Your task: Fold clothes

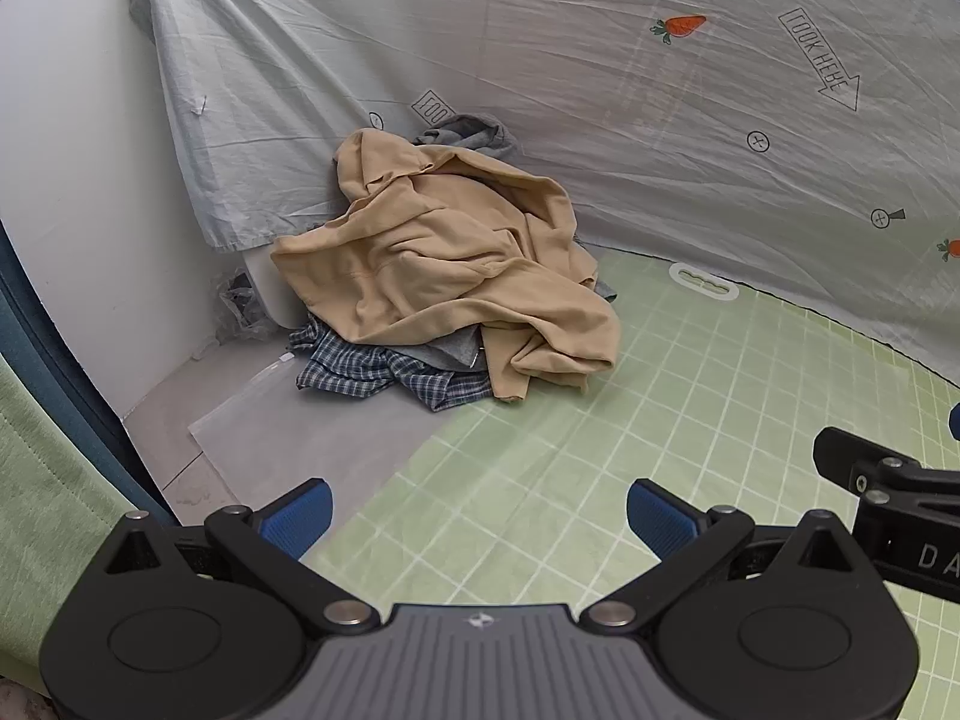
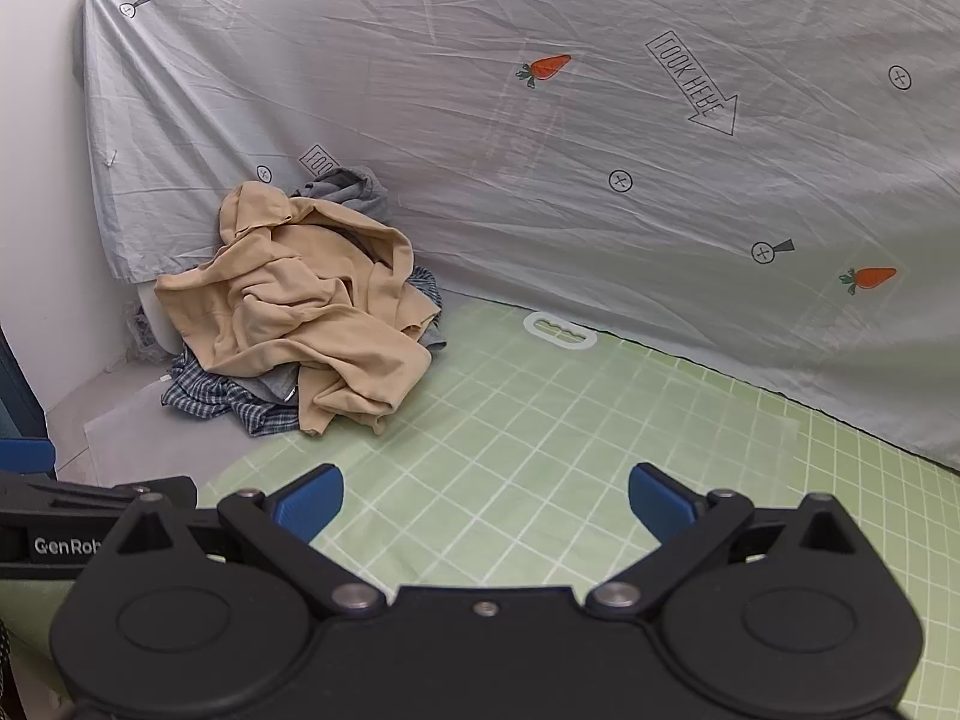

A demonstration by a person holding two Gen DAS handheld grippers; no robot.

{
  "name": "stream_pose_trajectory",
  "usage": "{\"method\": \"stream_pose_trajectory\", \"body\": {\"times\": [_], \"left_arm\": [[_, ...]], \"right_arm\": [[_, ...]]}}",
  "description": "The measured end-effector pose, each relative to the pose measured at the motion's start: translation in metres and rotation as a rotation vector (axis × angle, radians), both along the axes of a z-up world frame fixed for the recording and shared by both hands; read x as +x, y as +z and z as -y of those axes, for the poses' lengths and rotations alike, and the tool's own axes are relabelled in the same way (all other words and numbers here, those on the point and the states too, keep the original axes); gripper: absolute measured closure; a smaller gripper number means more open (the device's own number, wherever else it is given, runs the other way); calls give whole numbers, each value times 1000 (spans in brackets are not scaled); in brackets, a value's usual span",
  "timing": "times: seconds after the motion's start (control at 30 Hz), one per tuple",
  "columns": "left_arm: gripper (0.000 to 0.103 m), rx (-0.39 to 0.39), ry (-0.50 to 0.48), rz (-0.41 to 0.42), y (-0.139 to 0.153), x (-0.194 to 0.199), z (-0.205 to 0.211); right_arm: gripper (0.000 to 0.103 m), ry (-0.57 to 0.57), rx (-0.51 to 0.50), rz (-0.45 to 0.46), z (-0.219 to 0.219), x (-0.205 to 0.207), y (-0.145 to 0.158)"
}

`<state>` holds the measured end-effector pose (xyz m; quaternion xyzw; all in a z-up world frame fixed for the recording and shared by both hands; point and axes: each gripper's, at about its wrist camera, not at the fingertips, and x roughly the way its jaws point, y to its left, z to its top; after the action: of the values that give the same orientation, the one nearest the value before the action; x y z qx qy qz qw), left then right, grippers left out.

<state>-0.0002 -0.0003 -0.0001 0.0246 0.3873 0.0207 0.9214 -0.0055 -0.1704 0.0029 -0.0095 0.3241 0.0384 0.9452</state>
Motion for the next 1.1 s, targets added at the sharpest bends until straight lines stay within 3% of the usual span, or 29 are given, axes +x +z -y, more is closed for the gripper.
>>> {"method": "stream_pose_trajectory", "body": {"times": [1.1], "left_arm": [[0,6,2,-6,-2,2,1]], "right_arm": [[1,-9,-17,0,-3,3,0]]}}
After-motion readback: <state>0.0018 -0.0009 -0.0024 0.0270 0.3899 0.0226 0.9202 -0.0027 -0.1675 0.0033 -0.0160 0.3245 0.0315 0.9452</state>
